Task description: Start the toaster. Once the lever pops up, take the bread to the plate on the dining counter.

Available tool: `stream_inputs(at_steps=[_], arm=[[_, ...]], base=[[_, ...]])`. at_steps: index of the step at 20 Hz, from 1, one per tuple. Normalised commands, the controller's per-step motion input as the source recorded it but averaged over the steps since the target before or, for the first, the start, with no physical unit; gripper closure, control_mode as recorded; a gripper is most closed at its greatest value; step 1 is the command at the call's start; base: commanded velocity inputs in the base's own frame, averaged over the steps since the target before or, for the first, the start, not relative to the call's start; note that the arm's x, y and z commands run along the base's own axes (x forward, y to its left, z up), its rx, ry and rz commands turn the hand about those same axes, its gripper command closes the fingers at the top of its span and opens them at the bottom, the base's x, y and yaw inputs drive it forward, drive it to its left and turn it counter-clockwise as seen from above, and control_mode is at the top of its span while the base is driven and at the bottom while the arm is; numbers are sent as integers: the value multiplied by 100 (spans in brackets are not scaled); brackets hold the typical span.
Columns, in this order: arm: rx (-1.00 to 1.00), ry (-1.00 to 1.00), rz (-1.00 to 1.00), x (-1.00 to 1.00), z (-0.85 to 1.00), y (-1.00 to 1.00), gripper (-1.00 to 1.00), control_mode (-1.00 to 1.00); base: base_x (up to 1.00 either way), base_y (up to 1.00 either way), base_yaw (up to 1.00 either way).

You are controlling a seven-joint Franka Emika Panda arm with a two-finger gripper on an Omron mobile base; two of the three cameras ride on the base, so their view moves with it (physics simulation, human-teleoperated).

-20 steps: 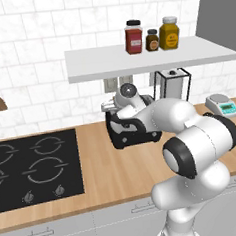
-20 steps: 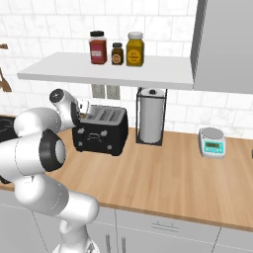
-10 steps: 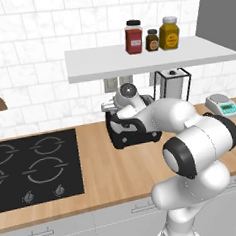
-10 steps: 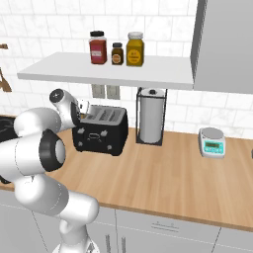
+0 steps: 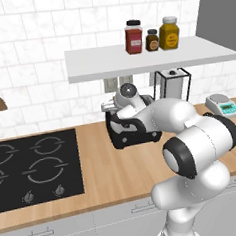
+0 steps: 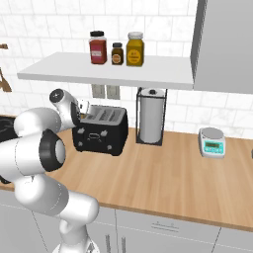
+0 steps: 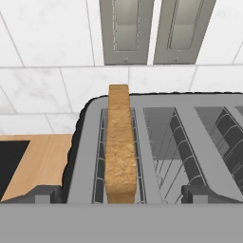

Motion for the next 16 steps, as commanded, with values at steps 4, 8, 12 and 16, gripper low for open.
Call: stream_inputs(at_steps=[4,8,12,16], arm=[[0,0,0,0,0,0,-100,-100],[0,0,0,0,0,0,-100,-100],[0,0,0,0,0,0,-100,-100],[0,0,0,0,0,0,-100,-100]], base=[[0,0,0],[0,0,0],[0,0,0],[0,0,0]])
